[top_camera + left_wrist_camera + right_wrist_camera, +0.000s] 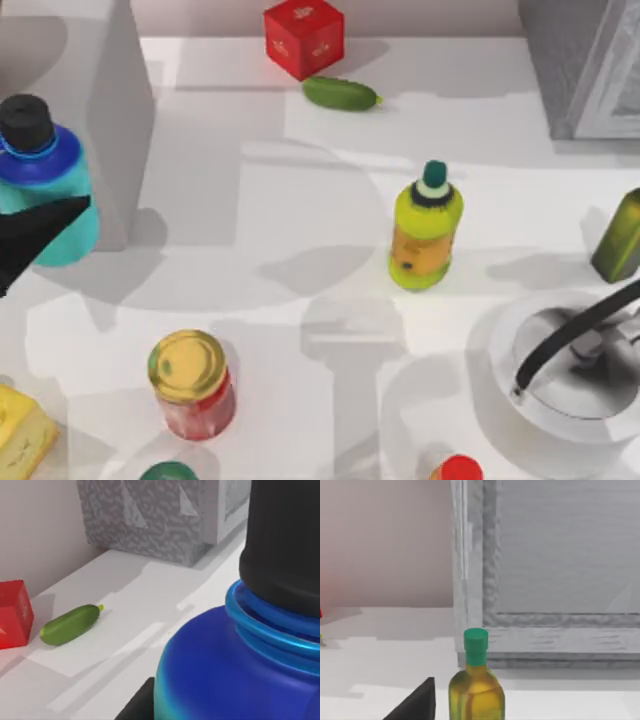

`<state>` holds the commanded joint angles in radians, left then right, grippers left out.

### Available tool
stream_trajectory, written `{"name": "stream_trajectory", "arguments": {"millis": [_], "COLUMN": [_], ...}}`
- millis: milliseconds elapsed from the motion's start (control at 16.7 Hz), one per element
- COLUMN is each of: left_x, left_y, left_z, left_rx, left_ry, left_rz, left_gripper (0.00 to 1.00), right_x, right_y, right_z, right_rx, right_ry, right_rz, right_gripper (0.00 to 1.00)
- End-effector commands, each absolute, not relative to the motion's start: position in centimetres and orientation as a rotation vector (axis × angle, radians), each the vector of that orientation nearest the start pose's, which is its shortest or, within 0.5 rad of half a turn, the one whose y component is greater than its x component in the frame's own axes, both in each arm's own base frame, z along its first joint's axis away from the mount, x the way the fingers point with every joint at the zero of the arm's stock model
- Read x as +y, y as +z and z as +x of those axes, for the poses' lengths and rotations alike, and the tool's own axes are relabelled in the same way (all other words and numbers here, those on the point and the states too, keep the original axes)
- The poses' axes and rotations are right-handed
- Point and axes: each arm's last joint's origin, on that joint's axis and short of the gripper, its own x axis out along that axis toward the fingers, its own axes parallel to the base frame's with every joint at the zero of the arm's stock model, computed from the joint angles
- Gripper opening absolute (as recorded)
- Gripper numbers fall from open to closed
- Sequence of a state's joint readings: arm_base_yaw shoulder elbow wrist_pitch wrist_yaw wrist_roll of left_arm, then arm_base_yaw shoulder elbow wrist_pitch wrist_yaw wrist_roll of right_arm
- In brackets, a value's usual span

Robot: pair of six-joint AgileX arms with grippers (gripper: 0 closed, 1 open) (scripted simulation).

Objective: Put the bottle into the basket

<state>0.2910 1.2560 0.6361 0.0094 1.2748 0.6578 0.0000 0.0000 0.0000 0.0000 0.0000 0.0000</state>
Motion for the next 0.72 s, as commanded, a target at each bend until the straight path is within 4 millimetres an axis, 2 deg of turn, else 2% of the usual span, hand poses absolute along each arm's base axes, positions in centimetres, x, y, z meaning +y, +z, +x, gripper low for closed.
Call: {"name": "stream_trajectory", "arguments": {"millis": [180,360,540,720], "left_x": [5.8,6.5,6.7,6.9], "left_y": [22.8,23.9,24.4,24.5], "left_z": [19.5,16.0,13.7,12.8], "left_rx": [0.113,0.095,0.088,0.093], "left_ry": [-0.986,-0.922,-0.849,-0.805], "left_rz": [0.090,0.061,0.049,0.040], "left_gripper": [0.00,0.00,0.00,0.00], "right_x": [-0.1,-0.1,-0.1,-0.1], "right_y": [16.0,16.0,16.0,16.0], "right_z": [10.6,10.6,10.6,10.6], "right_rx": [0.000,0.000,0.000,0.000], "right_ry": [0.000,0.000,0.000,0.000], "right_rz": [0.000,0.000,0.000,0.000], "right_gripper": [1.00,1.00,1.00,1.00]}}
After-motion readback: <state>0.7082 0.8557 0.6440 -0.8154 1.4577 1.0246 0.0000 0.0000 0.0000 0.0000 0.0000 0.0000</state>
